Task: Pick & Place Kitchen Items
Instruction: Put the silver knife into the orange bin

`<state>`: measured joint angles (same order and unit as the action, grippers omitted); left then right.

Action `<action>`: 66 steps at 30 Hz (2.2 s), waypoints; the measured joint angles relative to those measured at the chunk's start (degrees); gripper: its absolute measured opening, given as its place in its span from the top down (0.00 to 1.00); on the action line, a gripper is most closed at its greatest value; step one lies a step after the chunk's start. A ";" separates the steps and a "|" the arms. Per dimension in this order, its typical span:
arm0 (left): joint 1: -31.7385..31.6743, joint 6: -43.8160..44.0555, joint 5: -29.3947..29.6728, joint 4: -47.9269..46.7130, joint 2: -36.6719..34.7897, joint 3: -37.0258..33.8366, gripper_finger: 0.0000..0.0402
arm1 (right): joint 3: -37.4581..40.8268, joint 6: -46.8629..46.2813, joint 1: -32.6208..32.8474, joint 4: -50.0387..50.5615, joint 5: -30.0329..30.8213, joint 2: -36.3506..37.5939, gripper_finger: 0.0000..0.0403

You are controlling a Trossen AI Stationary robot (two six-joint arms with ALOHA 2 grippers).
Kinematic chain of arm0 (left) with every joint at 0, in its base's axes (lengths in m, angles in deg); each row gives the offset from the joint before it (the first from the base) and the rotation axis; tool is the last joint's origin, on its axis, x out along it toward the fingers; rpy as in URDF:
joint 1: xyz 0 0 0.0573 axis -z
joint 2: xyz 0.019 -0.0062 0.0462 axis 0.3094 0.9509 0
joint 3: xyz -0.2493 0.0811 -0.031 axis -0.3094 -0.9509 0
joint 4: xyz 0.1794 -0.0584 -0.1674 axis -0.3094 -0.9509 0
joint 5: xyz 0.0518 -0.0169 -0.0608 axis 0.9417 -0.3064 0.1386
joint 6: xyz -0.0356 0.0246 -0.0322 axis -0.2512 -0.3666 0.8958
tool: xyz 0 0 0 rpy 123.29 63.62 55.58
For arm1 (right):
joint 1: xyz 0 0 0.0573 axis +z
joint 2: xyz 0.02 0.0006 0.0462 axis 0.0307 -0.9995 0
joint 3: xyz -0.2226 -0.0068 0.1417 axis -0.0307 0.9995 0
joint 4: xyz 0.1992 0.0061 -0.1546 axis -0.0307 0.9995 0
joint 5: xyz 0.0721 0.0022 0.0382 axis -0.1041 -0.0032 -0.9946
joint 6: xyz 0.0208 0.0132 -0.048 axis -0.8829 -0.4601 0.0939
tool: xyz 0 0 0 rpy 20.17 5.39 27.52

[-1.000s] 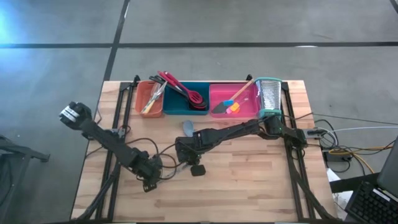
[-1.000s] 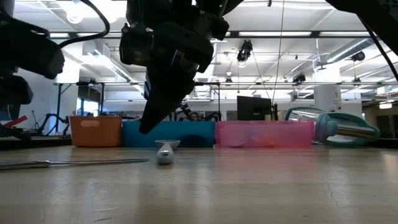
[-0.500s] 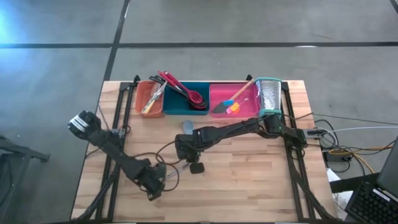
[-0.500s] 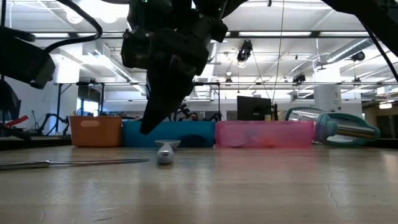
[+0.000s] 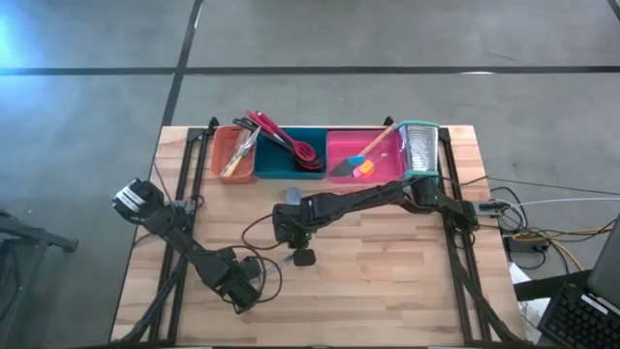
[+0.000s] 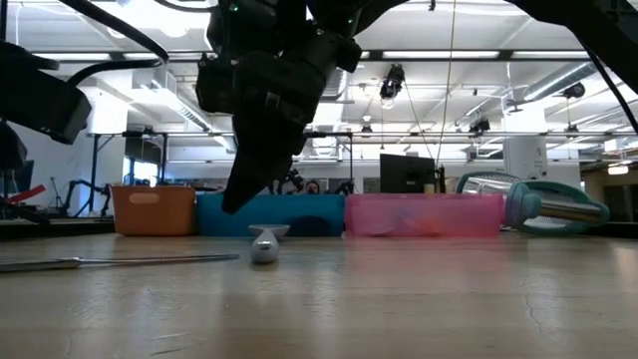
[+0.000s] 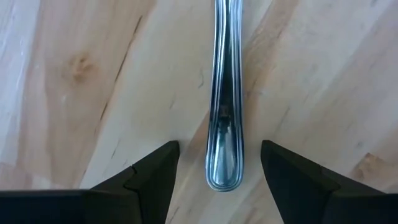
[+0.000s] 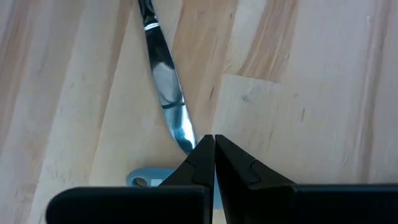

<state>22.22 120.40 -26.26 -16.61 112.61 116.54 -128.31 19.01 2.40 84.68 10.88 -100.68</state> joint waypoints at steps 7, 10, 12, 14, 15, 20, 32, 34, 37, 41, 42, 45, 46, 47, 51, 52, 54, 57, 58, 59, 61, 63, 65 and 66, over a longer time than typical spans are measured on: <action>0.07 -2.26 1.14 -0.51 -1.30 -0.34 0.46 | -1.13 -0.42 0.04 -0.28 -0.09 0.00 0.98; 0.00 -2.40 1.08 -1.06 -1.42 -0.42 0.54 | -2.14 -0.42 0.04 -0.26 -0.09 0.00 0.98; 0.00 -2.39 1.11 -1.39 -1.42 -0.44 0.61 | -2.76 -0.30 0.04 -0.21 -0.09 0.00 0.98; 0.00 -2.39 1.14 -1.72 -1.42 -0.46 0.68 | -3.27 0.03 0.06 -0.21 -0.11 0.00 0.98; 0.00 -2.40 1.15 -1.79 -1.42 -0.48 0.72 | -3.54 0.11 0.07 -0.17 -0.11 0.00 0.98; 0.00 -2.41 1.15 -1.86 -1.50 -0.48 0.81 | -4.17 0.24 0.04 -0.22 -0.11 0.02 0.98; -0.13 -5.09 0.01 -1.69 -1.51 -0.48 0.79 | -4.17 0.04 1.44 0.07 -0.37 0.02 0.98; -0.17 -5.49 -0.18 -1.55 -1.51 -0.48 0.79 | -4.11 0.04 2.06 0.11 -0.48 0.02 0.98; -0.28 -6.02 -0.37 -1.31 -1.51 -0.48 0.79 | -4.05 0.05 3.15 0.65 -0.63 0.02 0.98; -0.69 -6.89 -1.16 -1.27 -1.53 -0.48 0.79 | -4.04 0.02 4.53 1.16 -0.80 0.02 0.98; -0.82 -7.28 -1.49 -1.25 -1.53 -0.48 0.79 | -4.04 0.02 4.82 1.16 -0.79 0.02 0.98; -1.21 -8.22 -2.16 -1.25 -1.53 -0.48 0.79 | -4.04 0.02 5.57 1.11 -0.77 0.02 0.98; -1.34 -8.76 -2.48 -1.25 -1.51 -0.48 0.79 | -4.04 0.03 5.77 1.12 -0.76 0.02 0.98; -1.50 -9.27 -2.72 -1.25 -1.53 -0.48 0.79 | -4.04 0.04 5.99 1.13 -0.78 0.02 0.98; -2.30 -11.53 -3.98 -1.22 -1.53 -0.48 0.79 | -3.98 0.04 6.75 1.11 -0.79 0.02 0.98; -2.46 -12.12 -4.18 -1.18 -1.53 -0.52 0.79 | -3.96 0.04 6.91 1.13 -0.76 0.02 0.98; -2.90 -13.29 -4.72 -1.16 -1.51 -0.52 0.79 | -3.91 0.22 7.25 1.18 -0.76 0.02 0.98; -3.33 -14.76 -5.11 -1.07 -1.53 -0.56 0.79 | -3.92 0.57 7.72 1.27 -0.76 0.02 0.98; -3.43 -15.25 -5.17 -1.06 -1.53 -0.57 0.79 | -3.91 0.68 7.87 1.33 -0.72 0.02 0.98; -3.44 -15.58 -5.39 -1.05 -1.51 -0.59 0.79 | -3.91 0.87 7.98 1.59 -0.31 0.02 0.98; -3.52 -16.26 -5.63 -1.03 -1.53 -0.59 0.79 | -3.92 1.59 8.30 2.93 2.08 0.02 0.98; -3.50 -16.53 -5.60 -1.00 -1.68 -0.62 0.79 | -3.91 1.99 8.73 4.63 7.45 0.02 0.98; -3.52 -16.81 -5.56 -0.77 -2.16 -0.85 0.79 | -3.91 2.13 9.13 5.31 12.32 0.02 0.98; -3.66 -16.88 -5.52 -0.76 -2.52 -0.90 0.79 | -3.91 2.36 9.30 5.26 13.97 0.02 0.98</action>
<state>18.56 103.52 -31.78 -17.37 110.09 115.64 -132.23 21.37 11.71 89.94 24.85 -100.65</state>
